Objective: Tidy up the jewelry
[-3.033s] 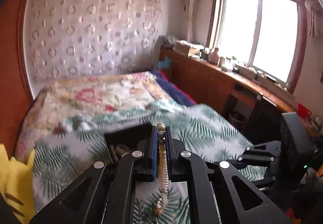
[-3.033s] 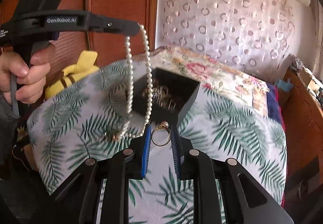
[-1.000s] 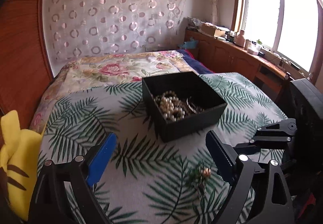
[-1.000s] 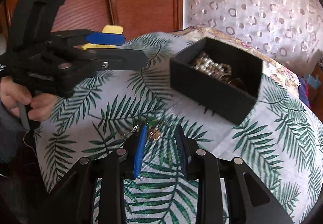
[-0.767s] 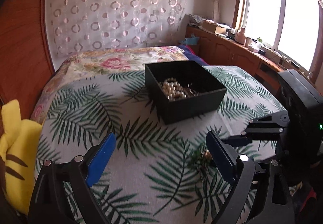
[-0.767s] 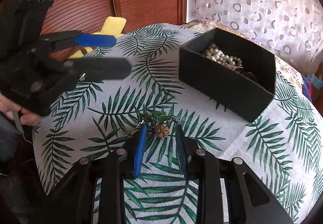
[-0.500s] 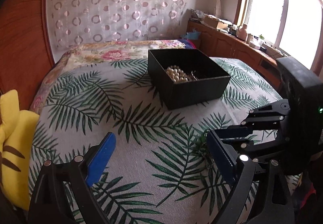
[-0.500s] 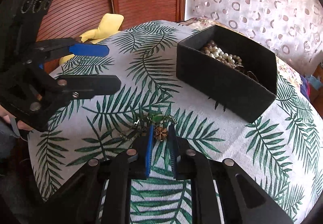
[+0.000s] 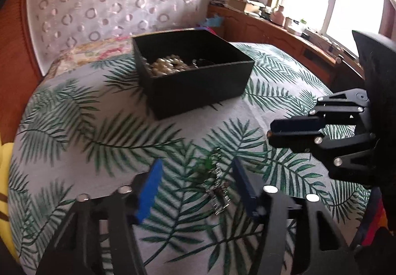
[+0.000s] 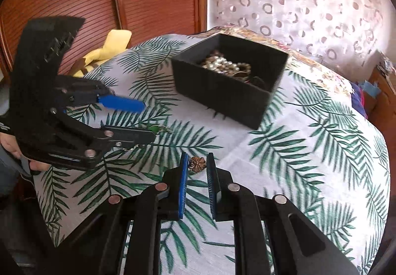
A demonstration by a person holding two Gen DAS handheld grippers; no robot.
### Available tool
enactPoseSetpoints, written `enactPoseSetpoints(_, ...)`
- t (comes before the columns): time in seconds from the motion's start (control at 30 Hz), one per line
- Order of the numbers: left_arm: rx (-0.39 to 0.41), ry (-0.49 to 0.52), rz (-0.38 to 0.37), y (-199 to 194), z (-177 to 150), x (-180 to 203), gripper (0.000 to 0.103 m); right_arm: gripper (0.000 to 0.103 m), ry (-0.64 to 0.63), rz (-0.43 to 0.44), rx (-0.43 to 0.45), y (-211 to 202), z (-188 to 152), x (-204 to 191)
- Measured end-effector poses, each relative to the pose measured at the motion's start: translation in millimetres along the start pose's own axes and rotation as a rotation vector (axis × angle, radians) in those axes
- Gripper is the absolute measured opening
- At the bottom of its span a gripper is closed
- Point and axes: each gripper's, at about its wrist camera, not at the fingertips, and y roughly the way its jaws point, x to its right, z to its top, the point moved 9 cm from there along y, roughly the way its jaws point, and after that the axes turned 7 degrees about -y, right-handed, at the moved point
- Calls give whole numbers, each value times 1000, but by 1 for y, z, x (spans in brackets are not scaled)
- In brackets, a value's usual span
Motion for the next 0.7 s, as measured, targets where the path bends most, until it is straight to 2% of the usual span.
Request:
enactPoseSetpoints(0.03,-2,4,1,3,1,1,43,16,3,-2,4,-4,-2,3)
enactPoseSetpoints(0.07,-1,11,1,4,3,2,34,16,5,-4,9,-7,-2,5)
enactPoseSetpoints(0.13,-14,32,-1,7,3,7,7,16,7,-7,17,-11,-1,6)
enactPoseSetpoints(0.2,-13,50,-27,5,5,14,7,16,6,-9,28,-15,2,7)
enactPoseSetpoints(0.37,44,58,-27,-11,22,20,7,16,12,-22,64,-22,18,12)
enactPoseSetpoints(0.7,183,23,-27,-51,92,13,7,16,39,-67,152,-36,64,37)
